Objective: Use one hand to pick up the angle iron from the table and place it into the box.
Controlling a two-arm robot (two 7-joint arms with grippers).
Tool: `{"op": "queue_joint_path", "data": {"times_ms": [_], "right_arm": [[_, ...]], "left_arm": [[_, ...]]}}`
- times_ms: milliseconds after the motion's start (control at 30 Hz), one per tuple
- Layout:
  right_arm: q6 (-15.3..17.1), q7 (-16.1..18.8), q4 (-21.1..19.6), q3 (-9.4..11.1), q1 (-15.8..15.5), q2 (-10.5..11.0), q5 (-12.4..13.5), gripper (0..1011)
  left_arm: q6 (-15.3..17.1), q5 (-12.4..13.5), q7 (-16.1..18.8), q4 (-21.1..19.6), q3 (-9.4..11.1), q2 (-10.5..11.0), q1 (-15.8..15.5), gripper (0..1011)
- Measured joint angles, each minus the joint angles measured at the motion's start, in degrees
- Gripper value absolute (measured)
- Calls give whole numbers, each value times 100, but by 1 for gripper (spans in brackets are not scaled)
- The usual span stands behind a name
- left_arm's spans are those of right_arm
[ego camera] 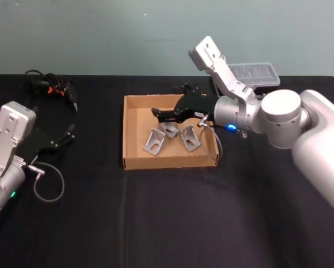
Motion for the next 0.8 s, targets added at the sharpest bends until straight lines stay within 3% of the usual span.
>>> {"op": "queue_joint_path", "data": {"times_ms": [67, 100, 133, 400, 633, 800], "right_arm": [[1, -188, -432, 98, -225, 144, -30, 1000], [1, -188, -432, 98, -225, 144, -30, 1000], [1, -397, -907, 209, -484, 307, -70, 1000], [-17, -1061, -2303, 626, -1429, 836, -194, 1000], [-115, -1606, -3189, 1046, -2297, 1242, -323, 1000], [-278, -1965, -3538, 1316, -2822, 1403, -450, 1000]], "left_arm": [[0, 0, 0, 0, 0, 0, 0, 1011], [0, 0, 0, 0, 0, 0, 0, 1011], [0, 0, 0, 0, 0, 0, 0, 1011], [0, 0, 0, 0, 0, 0, 0, 1011], [0, 0, 0, 0, 0, 0, 0, 1011], [0, 0, 0, 0, 0, 0, 0, 1011]]}}
